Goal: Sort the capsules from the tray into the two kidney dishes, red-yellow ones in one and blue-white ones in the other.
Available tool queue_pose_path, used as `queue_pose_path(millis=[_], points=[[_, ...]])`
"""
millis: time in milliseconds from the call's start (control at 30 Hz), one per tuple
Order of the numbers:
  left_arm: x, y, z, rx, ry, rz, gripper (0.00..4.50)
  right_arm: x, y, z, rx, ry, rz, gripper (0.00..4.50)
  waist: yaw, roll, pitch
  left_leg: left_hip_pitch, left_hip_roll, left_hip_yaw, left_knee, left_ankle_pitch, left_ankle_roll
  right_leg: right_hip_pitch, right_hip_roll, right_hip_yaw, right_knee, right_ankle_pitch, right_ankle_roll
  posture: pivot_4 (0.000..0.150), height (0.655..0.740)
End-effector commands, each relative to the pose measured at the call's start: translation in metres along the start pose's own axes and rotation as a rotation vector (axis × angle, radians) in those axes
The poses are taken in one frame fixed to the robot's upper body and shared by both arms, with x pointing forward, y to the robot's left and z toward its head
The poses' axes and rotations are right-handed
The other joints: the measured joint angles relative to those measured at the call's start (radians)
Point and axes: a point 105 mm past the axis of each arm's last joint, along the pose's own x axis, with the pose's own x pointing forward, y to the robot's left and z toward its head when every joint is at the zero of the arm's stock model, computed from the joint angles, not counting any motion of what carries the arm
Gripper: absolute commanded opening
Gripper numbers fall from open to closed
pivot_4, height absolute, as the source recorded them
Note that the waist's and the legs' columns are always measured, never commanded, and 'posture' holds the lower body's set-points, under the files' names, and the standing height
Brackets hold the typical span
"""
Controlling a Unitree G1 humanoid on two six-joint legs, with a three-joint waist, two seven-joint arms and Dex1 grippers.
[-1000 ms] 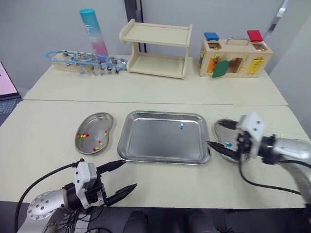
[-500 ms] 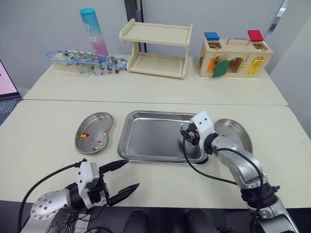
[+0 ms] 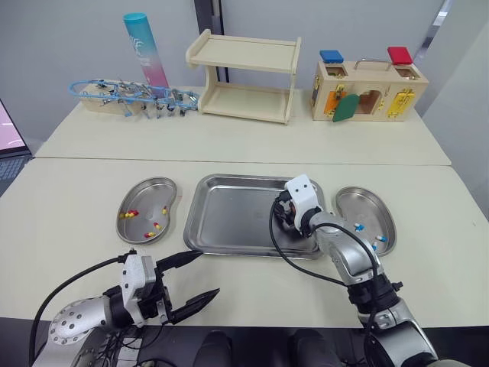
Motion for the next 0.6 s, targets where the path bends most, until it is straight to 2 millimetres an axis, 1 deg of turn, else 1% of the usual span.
queue_pose_path(millis=[33,100,267,300,467,600], points=[[0.001,-0.003,0.000,0.009,-0.007,-0.011,4.50,-0.001,-0.007,0.001,0.006,0.002,-0.034,2.17,0.000,0.000,0.000,0.000,0.000,0.000,0.000,0.000,0.000,0.000,0.000,0.000,0.000,0.000,0.000,0.150,0.7400],[0.002,-0.003,0.000,0.009,-0.006,-0.011,4.50,-0.001,-0.006,0.000,0.005,0.002,-0.030,1.65,-0.001,0.000,0.000,0.000,0.000,0.000,0.000,0.000,0.000,0.000,0.000,0.000,0.000,0.000,0.000,0.150,0.7400],[0.003,-0.003,-0.001,0.011,-0.005,-0.017,4.50,-0.001,-0.006,-0.001,-0.020,0.000,-0.009,0.16,-0.004,0.000,0.000,0.000,0.000,0.000,0.000,0.000,0.000,0.000,0.000,0.000,0.000,0.000,0.000,0.150,0.7400],[0.003,-0.003,-0.002,0.011,-0.005,-0.019,4.50,-0.001,-0.005,0.000,-0.029,-0.003,0.000,0.01,-0.004,0.000,0.000,0.000,0.000,0.000,0.000,0.000,0.000,0.000,0.000,0.000,0.000,0.000,0.000,0.150,0.7400],[0.003,-0.002,-0.002,0.015,-0.005,-0.019,4.50,-0.005,-0.004,0.005,-0.064,-0.038,0.040,0.01,-0.005,0.000,0.000,0.000,0.000,0.000,0.000,0.000,0.000,0.000,0.000,0.000,0.000,0.000,0.000,0.150,0.7400],[0.005,0.000,0.000,0.029,-0.012,-0.027,4.50,-0.026,-0.005,0.017,-0.110,-0.117,0.108,0.01,-0.001,0.000,0.000,0.000,0.000,0.000,0.000,0.000,0.000,0.000,0.000,0.000,0.000,0.000,0.000,0.150,0.7400]])
